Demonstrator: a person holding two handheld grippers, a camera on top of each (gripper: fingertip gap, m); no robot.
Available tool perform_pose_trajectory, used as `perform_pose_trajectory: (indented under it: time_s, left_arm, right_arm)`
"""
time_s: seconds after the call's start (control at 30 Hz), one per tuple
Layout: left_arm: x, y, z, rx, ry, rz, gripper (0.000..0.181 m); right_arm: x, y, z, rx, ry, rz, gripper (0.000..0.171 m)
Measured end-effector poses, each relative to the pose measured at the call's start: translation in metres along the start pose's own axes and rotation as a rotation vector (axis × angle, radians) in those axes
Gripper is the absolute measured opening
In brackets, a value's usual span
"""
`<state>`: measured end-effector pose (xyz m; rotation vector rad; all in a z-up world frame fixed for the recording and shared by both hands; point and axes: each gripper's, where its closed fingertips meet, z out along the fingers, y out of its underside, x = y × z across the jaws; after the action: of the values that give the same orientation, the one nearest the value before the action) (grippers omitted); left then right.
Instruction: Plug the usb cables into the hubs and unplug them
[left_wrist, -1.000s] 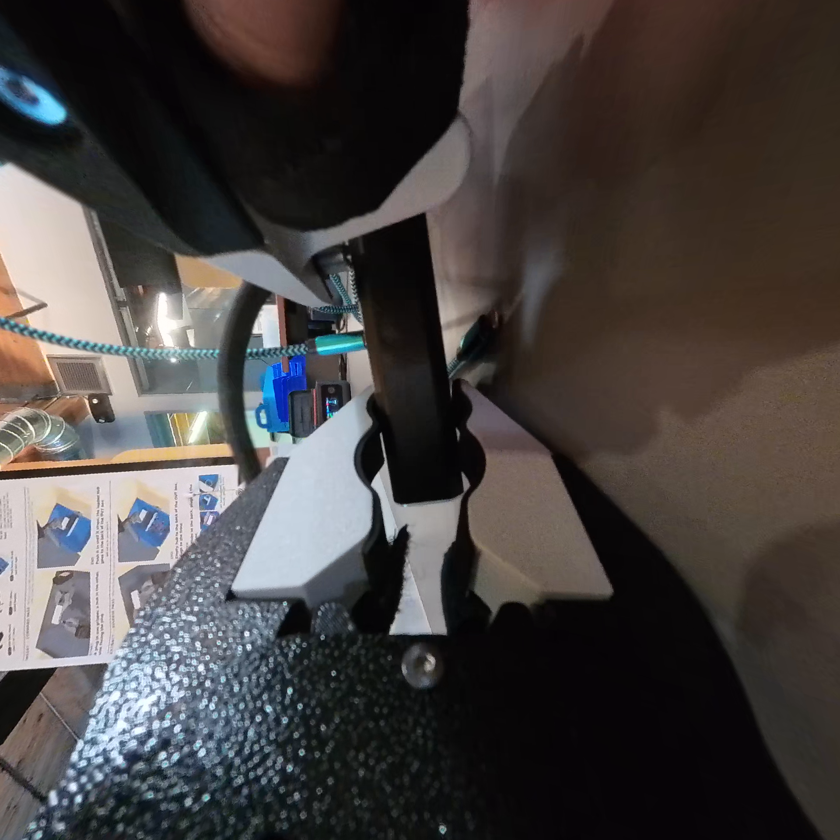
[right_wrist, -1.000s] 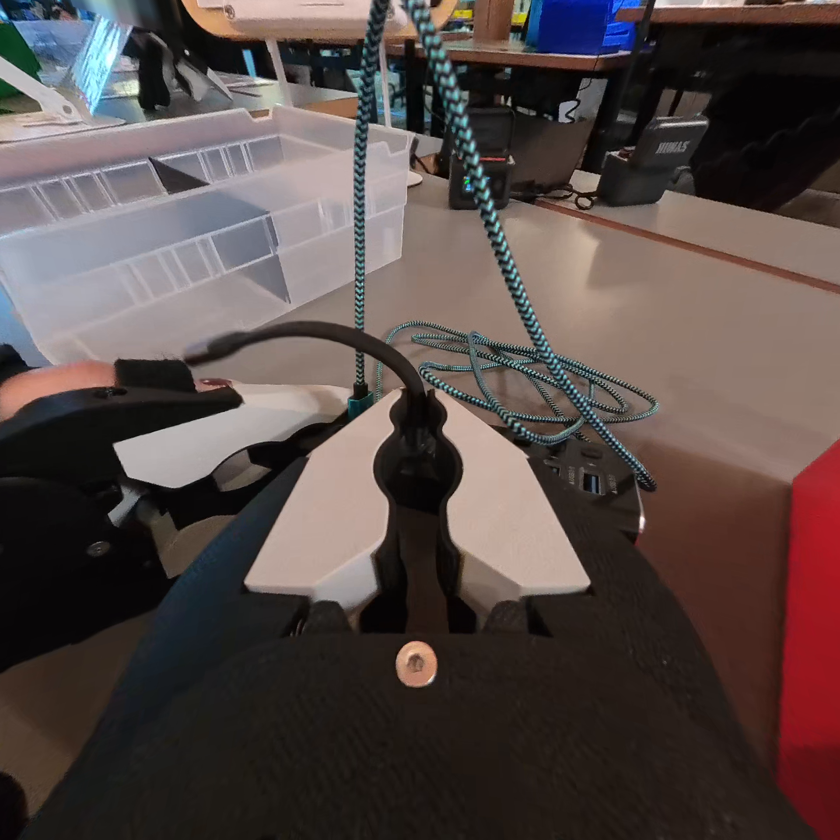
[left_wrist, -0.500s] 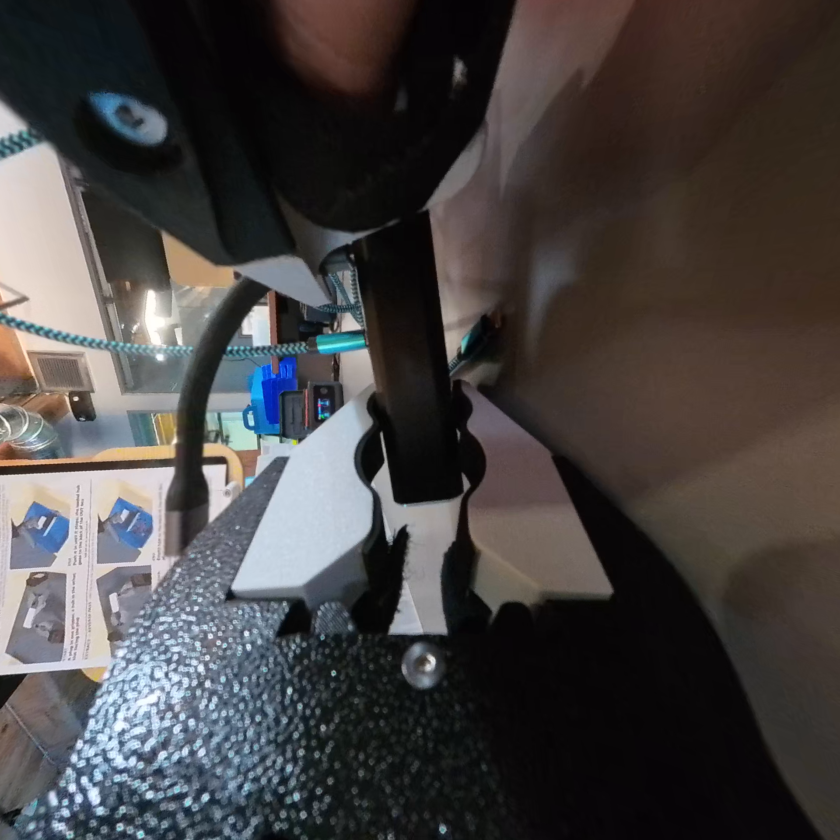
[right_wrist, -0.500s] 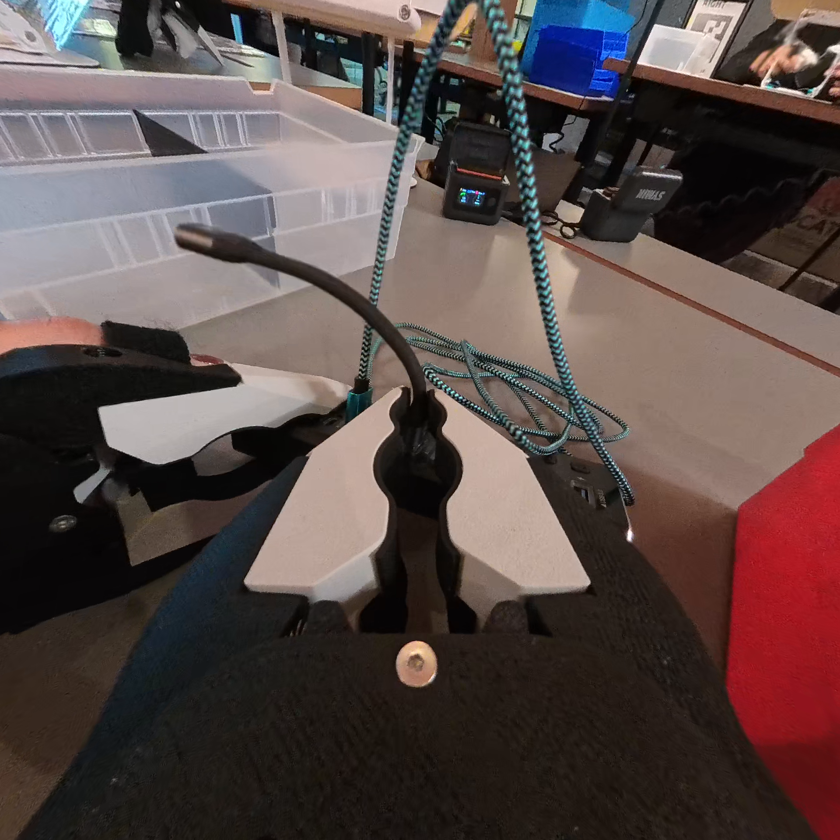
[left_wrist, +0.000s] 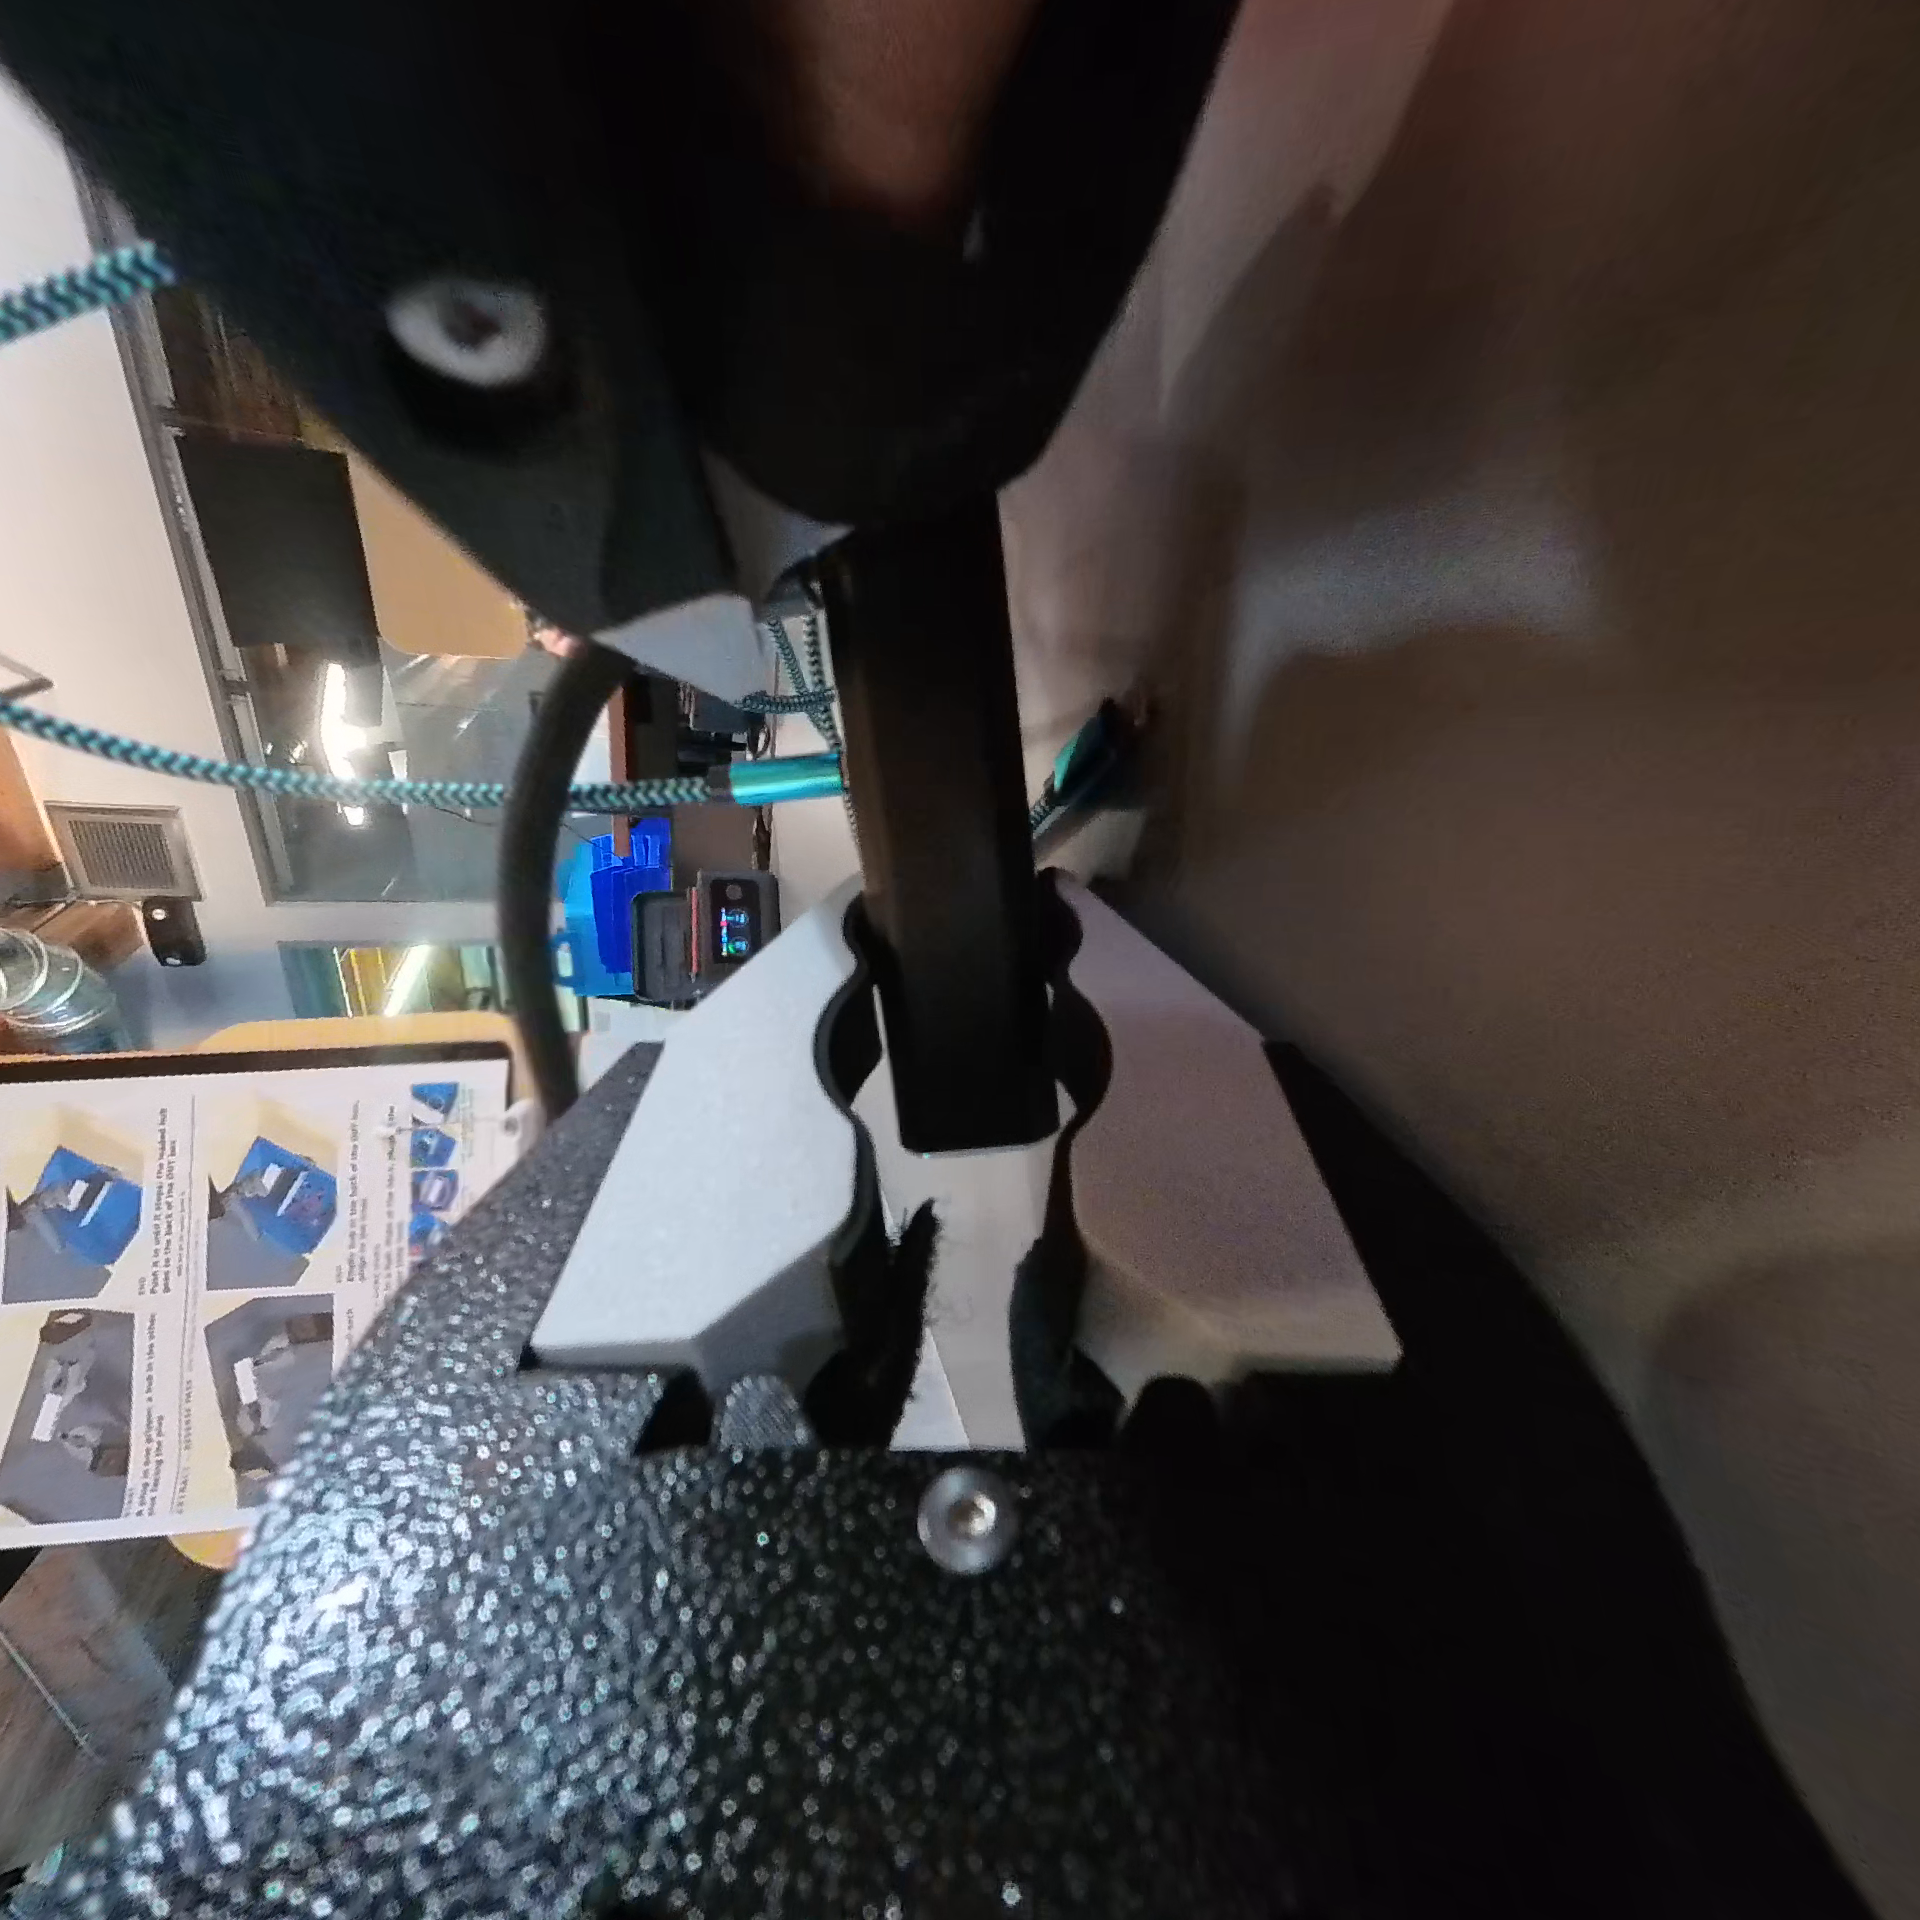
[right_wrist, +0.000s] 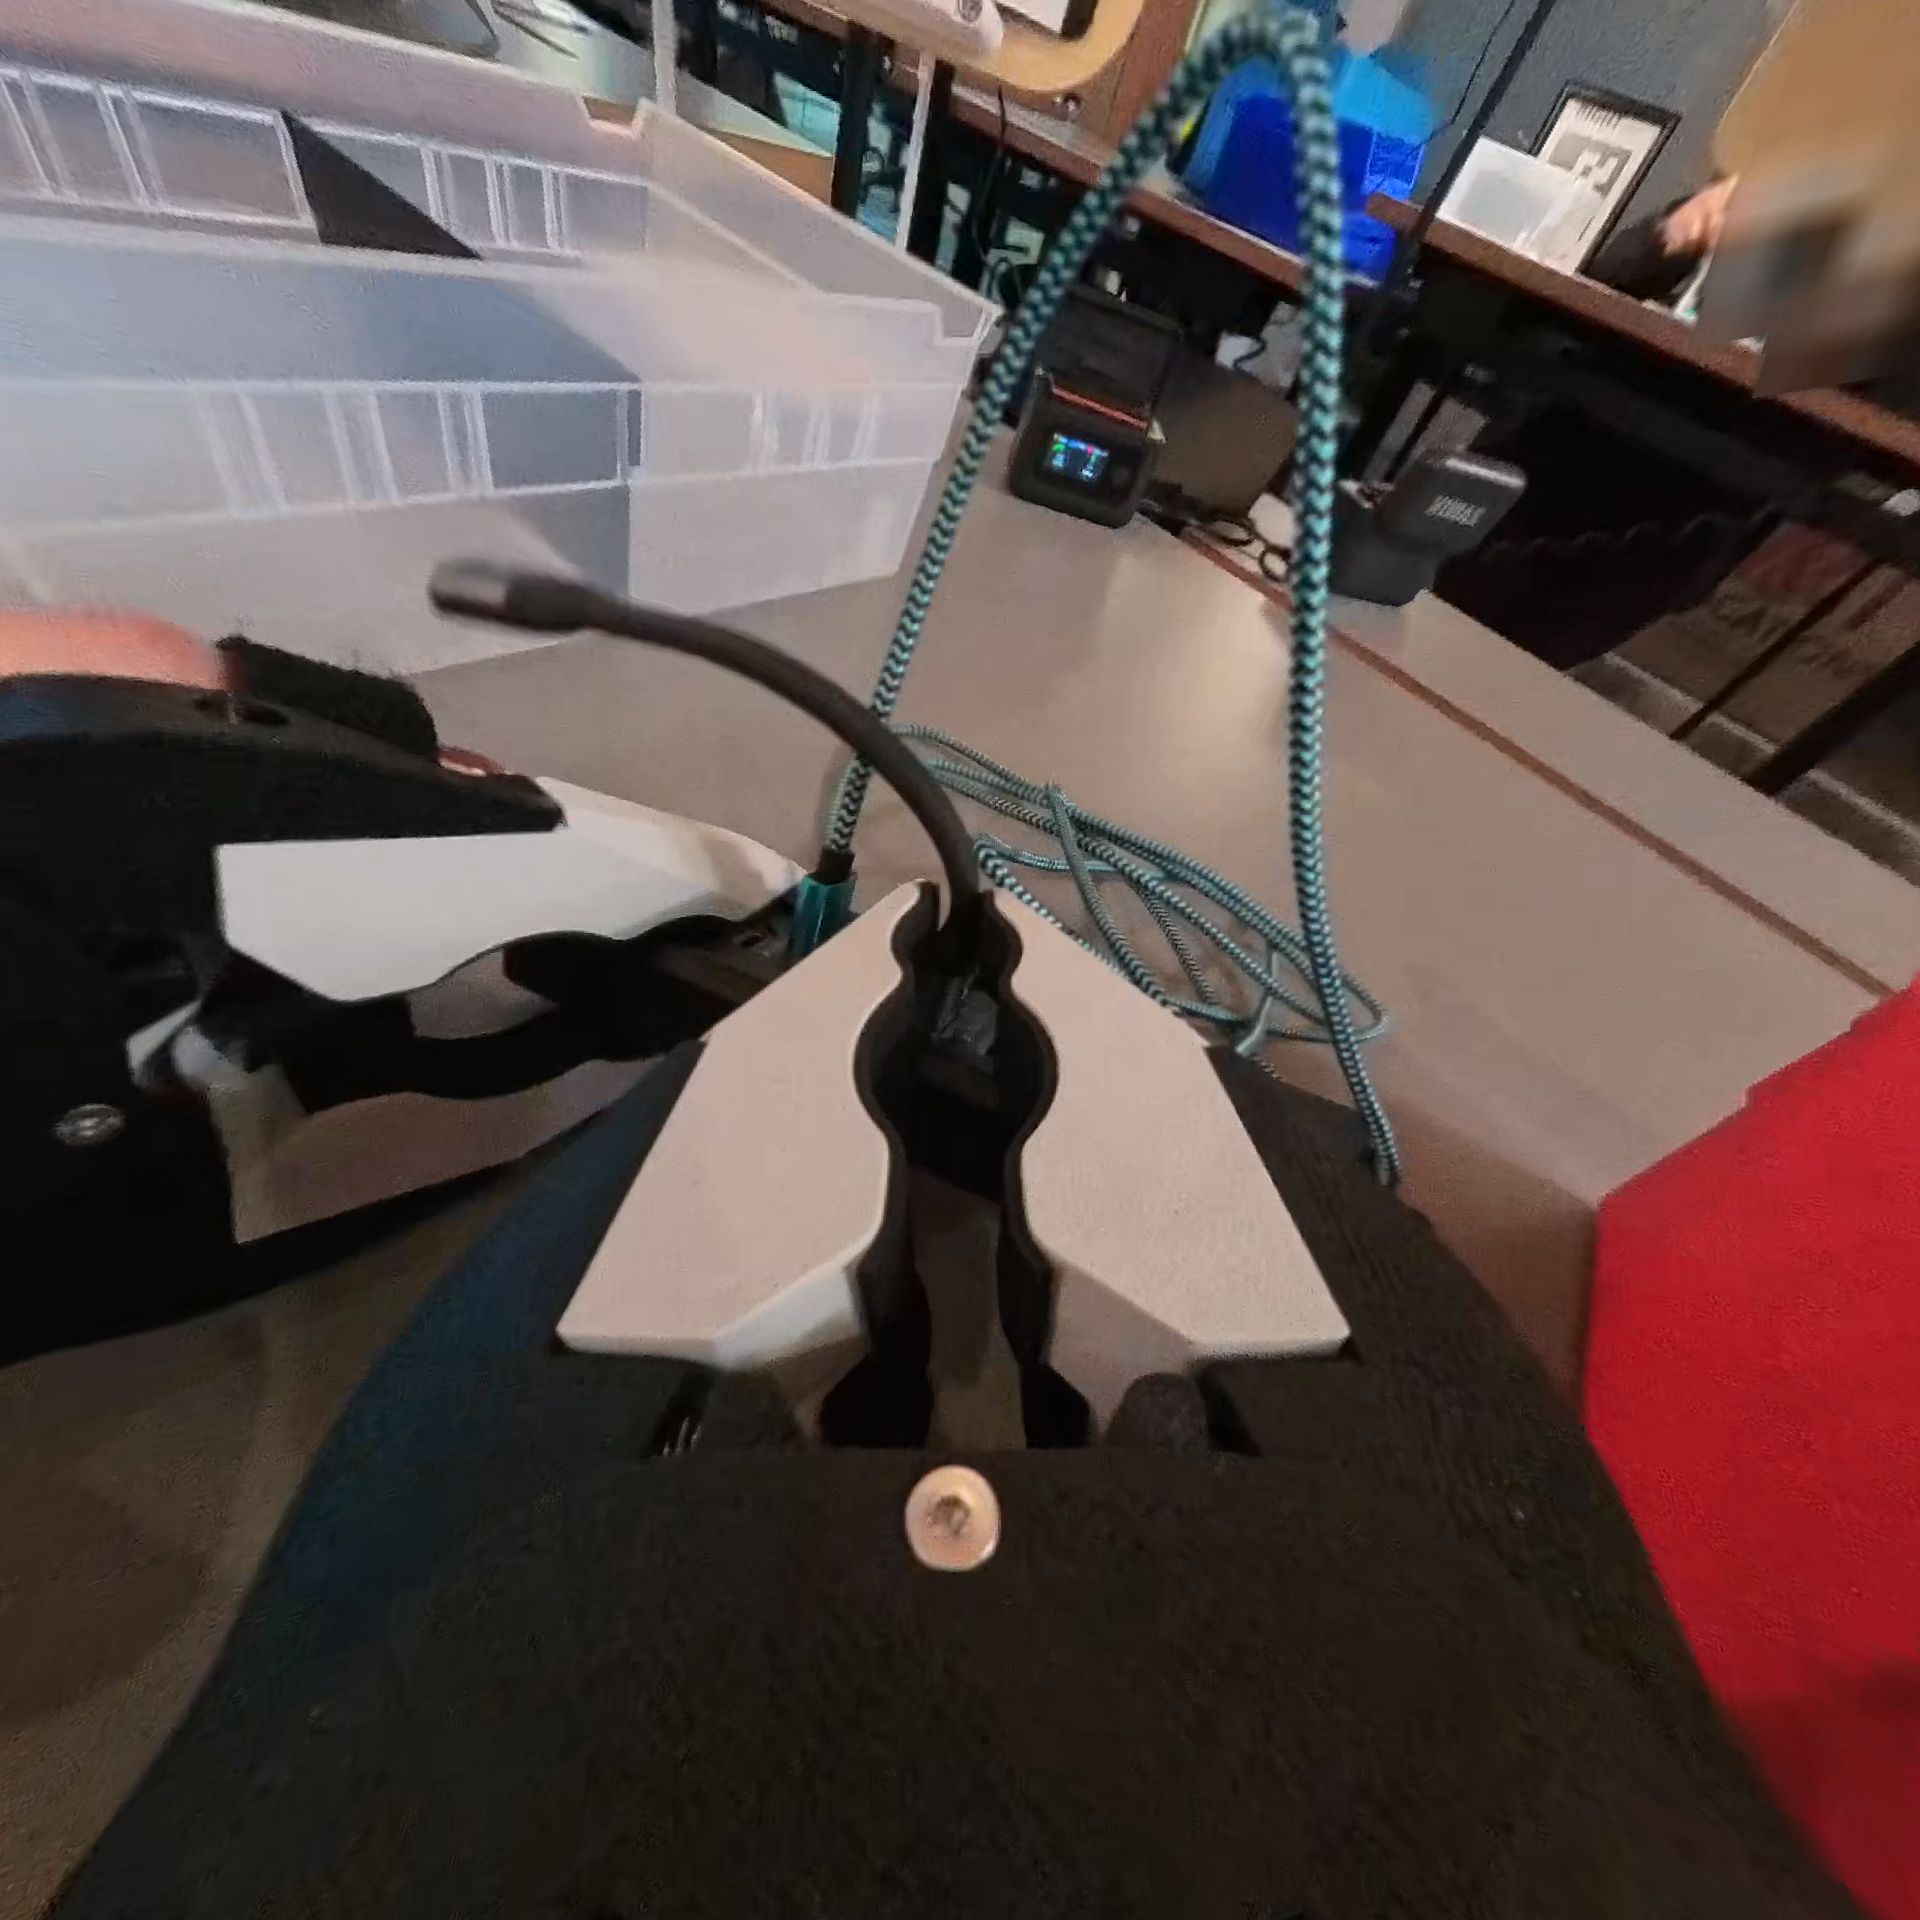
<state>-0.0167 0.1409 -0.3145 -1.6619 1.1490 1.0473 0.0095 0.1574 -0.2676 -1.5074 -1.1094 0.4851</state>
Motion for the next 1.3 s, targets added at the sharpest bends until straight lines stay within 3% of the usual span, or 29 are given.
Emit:
perform_pose_trajectory:
  time_s: [0.33,0.7,0.97,1.07,1.3]
  left_arm:
    - [-0.001,-0.007,0.001,0.016,-0.003,-0.005,0.026]
    - [-0.006,0.002,-0.003,0.021,-0.012,0.016,0.027]
    - [0.000,-0.013,-0.022,0.246,0.099,-0.095,0.039]
    - [-0.008,-0.016,-0.029,0.313,0.041,-0.068,0.065]
    - [-0.003,-0.024,-0.031,0.349,0.042,0.004,0.059]
  right_arm:
    - [0.009,-0.001,-0.003,0.037,-0.064,0.271,0.004]
    - [-0.003,-0.001,0.001,0.018,-0.126,0.224,0.006]
    - [0.002,-0.004,-0.005,0.070,-0.296,0.341,0.005]
    - [-0.009,-0.006,-0.006,0.066,-0.384,0.344,0.004]
    - [-0.033,-0.006,-0.006,0.030,-0.520,0.318,0.004]
